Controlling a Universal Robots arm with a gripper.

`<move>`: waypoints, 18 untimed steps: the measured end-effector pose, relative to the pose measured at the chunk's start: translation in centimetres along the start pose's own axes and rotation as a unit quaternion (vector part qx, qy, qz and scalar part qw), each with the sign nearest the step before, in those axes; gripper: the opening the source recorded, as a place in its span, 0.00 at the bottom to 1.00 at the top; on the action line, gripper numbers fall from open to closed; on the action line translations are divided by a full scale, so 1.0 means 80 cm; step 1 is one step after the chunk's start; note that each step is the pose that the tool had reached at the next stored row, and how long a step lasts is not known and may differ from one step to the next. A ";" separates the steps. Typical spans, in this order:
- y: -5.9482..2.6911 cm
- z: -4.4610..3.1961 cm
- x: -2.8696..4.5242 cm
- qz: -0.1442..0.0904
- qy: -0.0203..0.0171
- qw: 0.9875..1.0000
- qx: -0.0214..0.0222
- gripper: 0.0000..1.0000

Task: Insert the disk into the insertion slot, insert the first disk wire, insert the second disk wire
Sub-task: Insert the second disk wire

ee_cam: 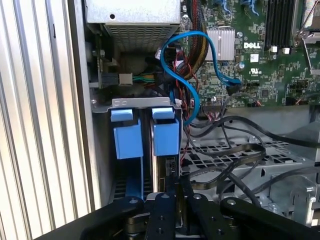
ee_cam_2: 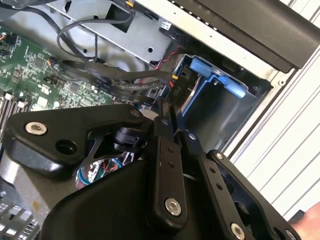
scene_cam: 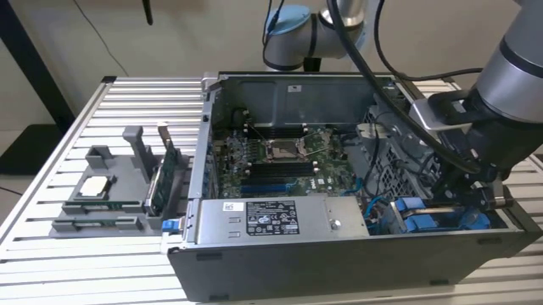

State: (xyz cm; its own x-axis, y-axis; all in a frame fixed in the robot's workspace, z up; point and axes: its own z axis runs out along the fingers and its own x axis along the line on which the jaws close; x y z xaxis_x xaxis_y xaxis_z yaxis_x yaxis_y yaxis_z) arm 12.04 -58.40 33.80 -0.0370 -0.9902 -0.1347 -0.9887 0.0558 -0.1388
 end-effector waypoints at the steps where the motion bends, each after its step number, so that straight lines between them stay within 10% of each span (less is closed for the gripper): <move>1: 0.000 0.0006 0.0001 0.000 0.000 1.000 0.000 0.16; 7: 0.000 0.0043 0.0005 0.000 -0.001 1.000 0.000 0.17; 18: -0.003 -0.0228 -0.0031 0.000 0.000 1.000 0.000 0.24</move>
State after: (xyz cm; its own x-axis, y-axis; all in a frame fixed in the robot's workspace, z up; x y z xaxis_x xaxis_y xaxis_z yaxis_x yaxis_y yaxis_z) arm 12.04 -58.40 35.66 -0.0371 -0.9901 -0.1352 -0.9888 0.0559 -0.1387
